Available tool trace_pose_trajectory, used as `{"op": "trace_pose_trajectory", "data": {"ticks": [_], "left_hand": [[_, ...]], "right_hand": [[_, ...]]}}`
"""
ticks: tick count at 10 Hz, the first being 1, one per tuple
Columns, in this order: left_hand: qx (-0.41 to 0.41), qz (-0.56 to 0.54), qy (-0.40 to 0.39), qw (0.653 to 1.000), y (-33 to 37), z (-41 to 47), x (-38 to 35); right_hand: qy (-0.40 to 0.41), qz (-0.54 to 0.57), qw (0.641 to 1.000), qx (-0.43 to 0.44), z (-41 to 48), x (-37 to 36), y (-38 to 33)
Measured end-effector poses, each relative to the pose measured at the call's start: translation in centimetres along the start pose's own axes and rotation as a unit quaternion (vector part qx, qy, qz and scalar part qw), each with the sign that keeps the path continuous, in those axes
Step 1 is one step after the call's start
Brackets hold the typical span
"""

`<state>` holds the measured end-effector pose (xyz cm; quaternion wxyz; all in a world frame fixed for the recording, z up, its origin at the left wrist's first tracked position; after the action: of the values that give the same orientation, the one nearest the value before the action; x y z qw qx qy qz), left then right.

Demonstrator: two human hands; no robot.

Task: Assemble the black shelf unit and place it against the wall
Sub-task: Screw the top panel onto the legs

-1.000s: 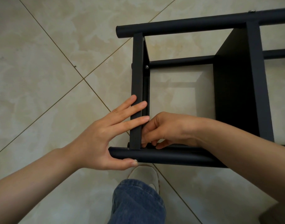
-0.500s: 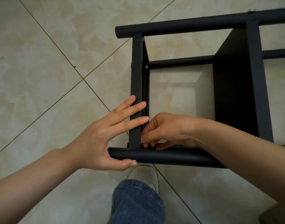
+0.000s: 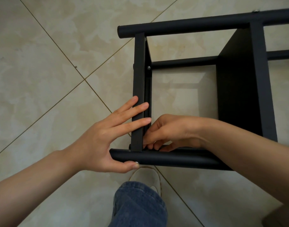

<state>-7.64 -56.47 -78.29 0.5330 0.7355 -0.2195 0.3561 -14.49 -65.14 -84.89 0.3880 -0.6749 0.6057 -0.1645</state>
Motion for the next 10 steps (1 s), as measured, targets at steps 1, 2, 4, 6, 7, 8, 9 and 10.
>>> {"op": "trace_pose_trajectory", "data": {"ticks": [1, 2, 4, 6, 7, 8, 9, 10], "left_hand": [[-0.001, -0.001, -0.001, 1.000, -0.02, -0.03, -0.02], [-0.002, -0.001, 0.001, 1.000, -0.01, -0.08, -0.04], [-0.001, 0.003, 0.001, 1.000, -0.01, -0.11, -0.02], [-0.002, 0.002, 0.005, 1.000, 0.07, -0.09, 0.02], [-0.003, 0.002, 0.004, 1.000, 0.05, -0.11, -0.05], [0.001, 0.001, 0.002, 1.000, -0.02, -0.05, -0.12], [-0.001, -0.001, 0.006, 1.000, 0.02, -0.03, -0.05], [-0.005, 0.001, 0.010, 1.000, 0.02, -0.14, -0.07]], "right_hand": [[0.000, -0.008, 1.000, -0.005, 0.23, -0.29, 0.07], [-0.002, 0.003, 1.000, -0.001, 0.57, -0.67, 0.05], [-0.011, 0.024, 1.000, -0.008, 0.05, -0.34, 0.08], [-0.003, 0.022, 1.000, -0.015, 0.44, -0.52, 0.12], [-0.026, 0.048, 0.998, -0.024, 0.03, -0.45, 0.14], [-0.036, 0.046, 0.998, -0.027, -0.13, -0.24, 0.23], [-0.022, 0.038, 0.999, -0.026, 0.25, -0.17, 0.32], [-0.023, 0.043, 0.999, -0.020, 0.55, -0.39, 0.31]]}}
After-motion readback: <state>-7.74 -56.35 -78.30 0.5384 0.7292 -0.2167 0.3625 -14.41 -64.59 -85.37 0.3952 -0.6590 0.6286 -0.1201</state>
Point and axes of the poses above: each hand's wrist, its own z-axis towards the middle knuckle, its own x-axis out of the back of the hand, y = z × x, the point moved 8 cm from there along z, towards the middle knuckle, and after that the axes turned 12 degrees about x, right-handed, at the moved point
